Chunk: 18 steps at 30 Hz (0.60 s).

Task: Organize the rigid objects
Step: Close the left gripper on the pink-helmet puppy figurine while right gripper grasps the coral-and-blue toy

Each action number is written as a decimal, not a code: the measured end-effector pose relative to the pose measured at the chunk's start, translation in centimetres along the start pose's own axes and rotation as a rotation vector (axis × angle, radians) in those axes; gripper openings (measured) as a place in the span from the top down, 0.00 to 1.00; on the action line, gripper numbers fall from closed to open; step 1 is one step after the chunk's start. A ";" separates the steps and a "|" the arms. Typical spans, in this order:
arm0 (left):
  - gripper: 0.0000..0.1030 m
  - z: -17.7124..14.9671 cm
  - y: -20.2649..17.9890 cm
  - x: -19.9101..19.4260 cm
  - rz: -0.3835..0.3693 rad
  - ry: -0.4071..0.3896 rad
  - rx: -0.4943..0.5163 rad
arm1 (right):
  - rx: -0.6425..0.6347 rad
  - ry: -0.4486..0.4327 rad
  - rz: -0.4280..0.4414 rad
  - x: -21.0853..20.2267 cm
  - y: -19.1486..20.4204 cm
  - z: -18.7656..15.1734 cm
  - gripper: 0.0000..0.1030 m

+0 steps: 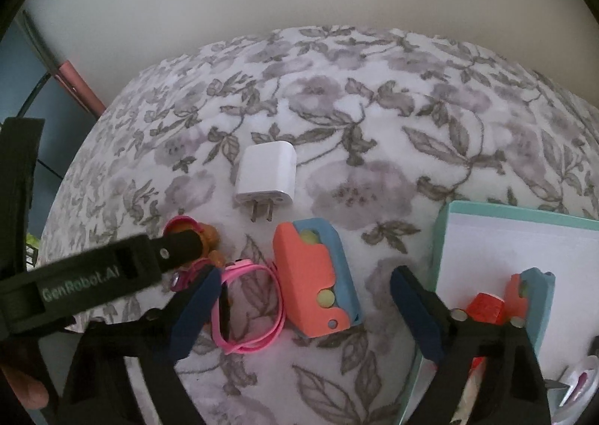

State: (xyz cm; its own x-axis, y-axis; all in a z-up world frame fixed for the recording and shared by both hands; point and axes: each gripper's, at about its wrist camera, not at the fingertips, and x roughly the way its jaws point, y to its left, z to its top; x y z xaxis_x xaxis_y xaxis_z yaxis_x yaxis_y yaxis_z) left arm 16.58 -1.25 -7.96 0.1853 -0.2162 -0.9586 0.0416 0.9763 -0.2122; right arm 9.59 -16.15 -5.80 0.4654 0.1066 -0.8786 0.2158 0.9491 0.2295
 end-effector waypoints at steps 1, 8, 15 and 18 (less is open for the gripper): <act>0.22 -0.1 0.0 0.2 -0.003 0.005 -0.002 | 0.004 0.002 0.003 0.1 -0.1 0.1 0.17; 0.27 0.1 -0.4 0.9 0.037 -0.014 0.010 | 0.022 0.005 -0.002 0.5 -1.2 0.1 0.32; 0.41 0.4 0.0 1.1 0.127 -0.026 0.032 | -0.034 0.016 -0.070 0.8 -0.6 0.0 0.38; 0.46 0.4 0.2 1.0 0.148 -0.029 0.043 | -0.029 0.015 -0.079 0.8 -0.8 0.0 0.40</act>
State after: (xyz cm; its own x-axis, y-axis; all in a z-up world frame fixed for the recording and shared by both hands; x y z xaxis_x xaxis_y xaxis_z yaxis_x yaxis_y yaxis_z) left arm 17.14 -1.26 -8.91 0.2208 -0.0708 -0.9728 0.0534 0.9967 -0.0604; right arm 9.80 -16.80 -6.64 0.4352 0.0354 -0.8996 0.2266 0.9628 0.1475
